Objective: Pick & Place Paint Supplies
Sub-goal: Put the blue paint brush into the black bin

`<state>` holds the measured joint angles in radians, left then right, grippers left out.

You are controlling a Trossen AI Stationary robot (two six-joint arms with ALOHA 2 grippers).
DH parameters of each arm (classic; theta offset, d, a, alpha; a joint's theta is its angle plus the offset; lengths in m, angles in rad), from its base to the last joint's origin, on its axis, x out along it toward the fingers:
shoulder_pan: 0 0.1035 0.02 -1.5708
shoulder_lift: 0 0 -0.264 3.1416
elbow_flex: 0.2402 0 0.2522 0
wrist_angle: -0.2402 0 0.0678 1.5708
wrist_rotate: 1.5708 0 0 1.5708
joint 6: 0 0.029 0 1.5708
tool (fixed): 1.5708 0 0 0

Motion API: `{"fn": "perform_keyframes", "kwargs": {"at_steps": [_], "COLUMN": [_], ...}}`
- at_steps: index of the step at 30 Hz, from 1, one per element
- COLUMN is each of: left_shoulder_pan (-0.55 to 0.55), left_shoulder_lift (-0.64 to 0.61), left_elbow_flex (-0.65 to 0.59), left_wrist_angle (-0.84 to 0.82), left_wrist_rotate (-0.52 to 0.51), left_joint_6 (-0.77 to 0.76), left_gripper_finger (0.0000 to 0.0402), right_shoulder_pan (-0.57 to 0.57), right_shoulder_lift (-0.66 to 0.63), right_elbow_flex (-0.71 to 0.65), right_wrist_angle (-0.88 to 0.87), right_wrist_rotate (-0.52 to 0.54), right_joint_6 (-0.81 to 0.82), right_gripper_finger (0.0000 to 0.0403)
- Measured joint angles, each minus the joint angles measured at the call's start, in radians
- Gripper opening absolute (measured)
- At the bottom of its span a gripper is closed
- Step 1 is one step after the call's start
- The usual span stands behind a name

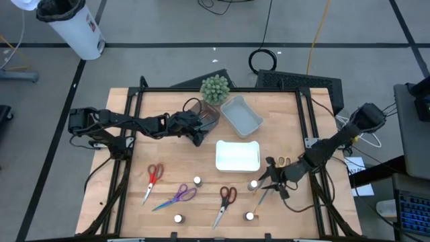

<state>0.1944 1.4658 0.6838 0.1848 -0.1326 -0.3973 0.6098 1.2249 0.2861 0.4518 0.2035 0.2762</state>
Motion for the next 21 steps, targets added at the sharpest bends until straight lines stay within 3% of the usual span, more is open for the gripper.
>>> {"fn": "perform_keyframes", "kwargs": {"at_steps": [6, 14, 21], "left_shoulder_pan": [0.0, 0.0, 0.0], "left_shoulder_lift": [0.0, 0.0, 0.0], "left_elbow_flex": [0.0, 0.0, 0.0], "left_wrist_angle": [0.0, 0.0, -0.002], "left_wrist_rotate": [0.0, -0.009, -0.009], "left_joint_6": [0.0, 0.0, 0.0], "left_gripper_finger": [0.0271, 0.0271, 0.0271], "right_shoulder_pan": [-0.008, -0.008, -0.009], "right_shoulder_lift": [0.163, 0.324, 0.347], "right_elbow_flex": [0.014, 0.079, 0.083], "right_wrist_angle": [0.155, 0.158, 0.076], "right_wrist_rotate": [-0.105, -0.104, -0.091], "right_joint_6": [0.0, -0.028, -0.019], "right_gripper_finger": [0.016, 0.013, 0.0095]}}
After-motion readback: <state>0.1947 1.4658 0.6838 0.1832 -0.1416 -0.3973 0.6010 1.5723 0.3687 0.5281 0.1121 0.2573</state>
